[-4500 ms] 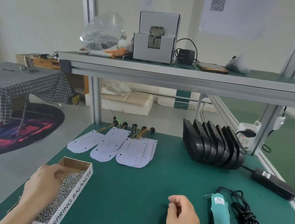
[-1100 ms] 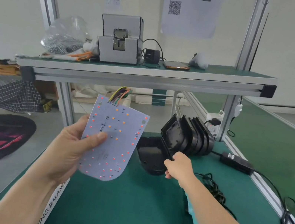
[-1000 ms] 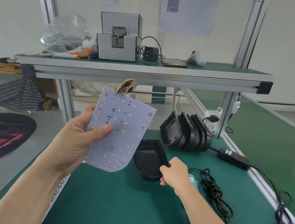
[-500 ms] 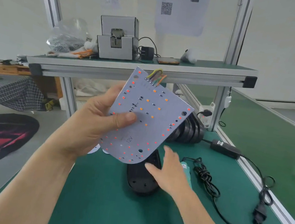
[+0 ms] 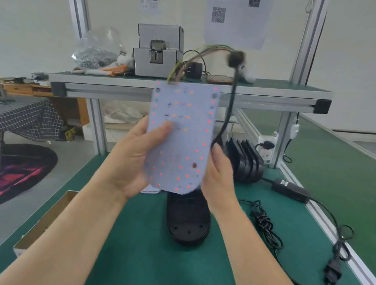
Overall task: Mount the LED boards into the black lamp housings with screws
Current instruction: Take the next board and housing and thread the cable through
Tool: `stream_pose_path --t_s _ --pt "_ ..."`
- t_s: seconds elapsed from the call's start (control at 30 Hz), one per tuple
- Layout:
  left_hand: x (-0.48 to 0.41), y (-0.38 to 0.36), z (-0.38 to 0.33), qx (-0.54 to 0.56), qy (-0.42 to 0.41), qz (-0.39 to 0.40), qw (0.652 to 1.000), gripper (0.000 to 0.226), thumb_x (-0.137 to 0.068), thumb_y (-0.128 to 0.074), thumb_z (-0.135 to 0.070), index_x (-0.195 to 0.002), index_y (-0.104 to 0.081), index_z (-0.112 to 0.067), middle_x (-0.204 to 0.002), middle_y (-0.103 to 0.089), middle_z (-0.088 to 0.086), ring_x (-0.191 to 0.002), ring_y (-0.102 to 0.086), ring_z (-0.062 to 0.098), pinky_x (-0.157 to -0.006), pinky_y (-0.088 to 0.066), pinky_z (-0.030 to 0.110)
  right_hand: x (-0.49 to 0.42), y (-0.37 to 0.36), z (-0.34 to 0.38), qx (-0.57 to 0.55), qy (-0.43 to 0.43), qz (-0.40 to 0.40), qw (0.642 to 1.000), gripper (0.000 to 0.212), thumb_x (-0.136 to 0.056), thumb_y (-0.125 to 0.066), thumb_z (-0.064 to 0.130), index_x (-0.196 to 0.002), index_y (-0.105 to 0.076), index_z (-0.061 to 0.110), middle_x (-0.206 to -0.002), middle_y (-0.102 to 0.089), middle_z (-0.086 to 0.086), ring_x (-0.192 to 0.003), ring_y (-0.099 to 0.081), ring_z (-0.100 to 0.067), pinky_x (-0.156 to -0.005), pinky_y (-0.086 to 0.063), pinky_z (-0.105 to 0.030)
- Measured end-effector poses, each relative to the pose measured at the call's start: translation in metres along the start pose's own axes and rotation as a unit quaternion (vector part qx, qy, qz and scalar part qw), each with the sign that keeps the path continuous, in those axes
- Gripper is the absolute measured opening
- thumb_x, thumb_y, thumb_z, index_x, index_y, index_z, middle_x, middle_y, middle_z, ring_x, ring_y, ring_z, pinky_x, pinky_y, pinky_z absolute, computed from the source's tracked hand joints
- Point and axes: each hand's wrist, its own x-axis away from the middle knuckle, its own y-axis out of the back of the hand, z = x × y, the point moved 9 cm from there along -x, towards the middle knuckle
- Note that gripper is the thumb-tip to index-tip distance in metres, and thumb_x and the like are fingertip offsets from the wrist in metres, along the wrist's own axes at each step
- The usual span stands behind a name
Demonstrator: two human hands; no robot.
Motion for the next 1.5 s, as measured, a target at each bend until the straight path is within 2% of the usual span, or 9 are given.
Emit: stream_pose_path --t_s 0.17,0.33,0.43,0.57,0.7,0.83,0.93,1.33,1.5 --pt "0.012 0.042 0.070 -0.006 0.151 -0.013 0.988 0.036 -0.092 -0.061 -0.033 -0.120 -0.074 -0.014 -0.132 -0.066 0.012 -0.123 -0.063 0.029 -0.106 -0.050 0.045 -0.015 -0.002 0.042 -0.058 0.086 0.020 0.994 0.015 -0.102 -0.056 0.012 -0.087 -0.058 0.013 -0.071 -0.069 0.005 -0.057 -0.058 -0.008 -0.053 -0.047 -0.019" --pt "0.009 0.051 0.083 0.127 0.126 -0.085 0.980 0.034 -0.091 -0.062 -0.035 -0.110 -0.079 -0.013 -0.122 -0.072 0.010 -0.109 -0.071 0.025 -0.080 -0.060 0.036 -0.025 -0.017 0.022 -0.137 0.034 0.056 0.988 0.024 -0.102 -0.049 0.001 -0.105 -0.068 0.015 -0.101 -0.072 0.001 -0.070 -0.063 -0.009 -0.065 -0.051 -0.019" --pt "0.003 0.072 0.060 0.188 0.040 -0.182 0.964 0.030 -0.094 -0.059 -0.035 -0.093 -0.083 -0.016 -0.104 -0.077 0.004 -0.084 -0.076 0.022 -0.072 -0.058 0.032 -0.013 -0.007 -0.031 0.155 -0.034 0.128 0.979 0.056 -0.090 -0.045 -0.015 -0.131 -0.061 0.020 -0.130 -0.060 0.002 -0.073 -0.057 -0.013 -0.071 -0.050 -0.027" --pt "0.001 0.077 0.039 0.243 -0.024 -0.204 0.948 0.012 -0.090 -0.064 -0.032 -0.093 -0.068 -0.021 -0.067 -0.063 -0.002 -0.054 -0.053 0.015 -0.079 -0.039 0.032 0.026 -0.031 -0.112 0.407 -0.047 0.305 0.860 0.055 -0.091 -0.055 -0.004 -0.141 -0.057 0.019 -0.126 -0.052 -0.010 -0.073 -0.062 -0.016 -0.078 -0.050 -0.026" --pt "-0.003 0.069 0.037 0.275 -0.026 -0.166 0.947 0.010 -0.093 -0.063 -0.031 -0.090 -0.065 -0.022 -0.069 -0.057 -0.003 -0.057 -0.046 0.014 -0.081 -0.044 0.033 0.016 -0.031 -0.110 0.334 0.020 0.160 0.929 0.019 -0.097 -0.058 0.010 -0.102 -0.076 0.015 -0.103 -0.070 -0.004 -0.087 -0.066 -0.020 -0.088 -0.052 -0.036" --pt "-0.003 0.083 0.045 0.282 0.003 -0.168 0.945 0.036 -0.097 -0.060 -0.032 -0.128 -0.063 -0.014 -0.122 -0.069 0.006 -0.106 -0.068 0.023 -0.106 -0.044 0.038 -0.018 0.010 -0.098 0.182 -0.023 0.015 0.983 0.030 -0.099 -0.056 0.010 -0.088 -0.071 0.033 -0.093 -0.075 0.003 -0.088 -0.072 -0.010 -0.087 -0.056 -0.027" --pt "0.012 0.101 0.083 0.220 0.092 -0.200 0.950 0.037 -0.101 -0.050 -0.034 -0.118 -0.075 -0.013 -0.130 -0.068 0.008 -0.114 -0.069 0.023 -0.093 -0.057 0.038 -0.042 0.046 -0.103 0.150 -0.069 -0.037 0.986 0.034 -0.099 -0.050 0.000 -0.084 -0.069 0.023 -0.086 -0.073 0.000 -0.073 -0.069 -0.001 -0.074 -0.052 -0.014" --pt "0.074 0.130 0.215 0.226 0.299 -0.238 0.896 0.050 -0.090 -0.058 -0.026 -0.134 -0.059 -0.003 -0.132 -0.065 0.017 -0.113 -0.068 0.033 -0.076 -0.062 0.045 -0.040 0.059 -0.172 0.292 -0.128 0.056 0.946 0.029 -0.094 -0.048 -0.006 -0.088 -0.070 0.012 -0.092 -0.074 -0.007 -0.082 -0.074 -0.015 -0.080 -0.054 -0.016" --pt "0.062 0.119 0.231 0.184 0.325 -0.239 0.896 0.048 -0.091 -0.059 -0.026 -0.134 -0.057 -0.005 -0.131 -0.066 0.017 -0.118 -0.065 0.034 -0.096 -0.052 0.050 -0.039 0.043 -0.172 0.379 -0.073 0.140 0.912 0.020 -0.094 -0.054 0.002 -0.090 -0.072 0.011 -0.089 -0.072 0.000 -0.083 -0.065 -0.013 -0.077 -0.047 -0.022"
